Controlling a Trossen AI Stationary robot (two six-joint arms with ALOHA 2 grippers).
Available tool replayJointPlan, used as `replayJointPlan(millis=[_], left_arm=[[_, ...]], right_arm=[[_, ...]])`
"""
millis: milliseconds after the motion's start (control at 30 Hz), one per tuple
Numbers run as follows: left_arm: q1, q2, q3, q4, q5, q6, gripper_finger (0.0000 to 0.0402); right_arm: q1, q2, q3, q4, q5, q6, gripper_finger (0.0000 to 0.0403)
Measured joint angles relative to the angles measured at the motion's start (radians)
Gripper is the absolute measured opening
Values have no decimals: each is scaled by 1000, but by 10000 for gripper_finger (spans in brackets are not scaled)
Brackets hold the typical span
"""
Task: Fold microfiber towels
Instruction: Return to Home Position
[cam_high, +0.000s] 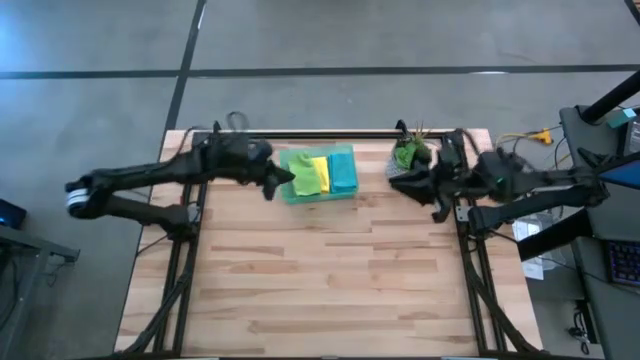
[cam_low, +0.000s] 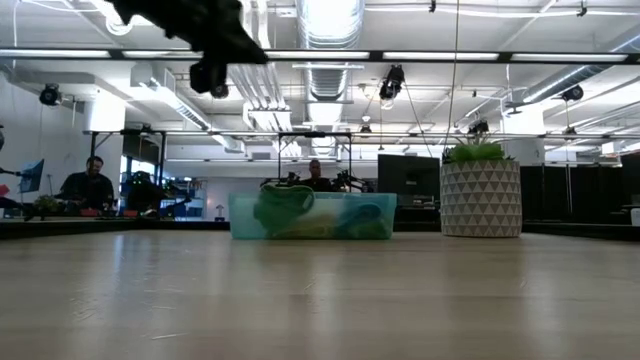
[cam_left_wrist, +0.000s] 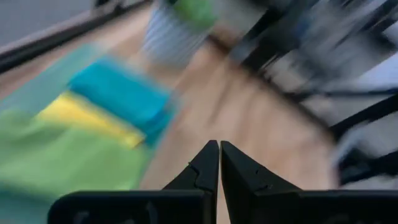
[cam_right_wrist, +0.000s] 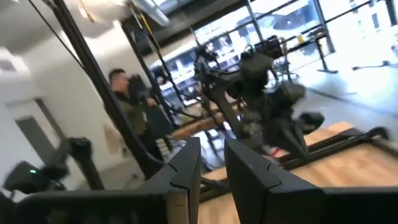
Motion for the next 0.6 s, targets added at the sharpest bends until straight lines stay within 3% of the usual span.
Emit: replayJointPlan(millis=[100,233,433,600], left_arm=[[-52,-122,-155,173,2,-82,1],[-127,-163,-316,166,-81,-195,0],[-198,-72,-460,182,-119,-273,0],[-182,71,-505,362,-138,-269,0]], right_arm=[[2,23,-137,149,-1,65,68],[2,101,-242,151,1,156,68],[2,163,-260,284,5,175,68],[2,156,-217,290,22,153,68]])
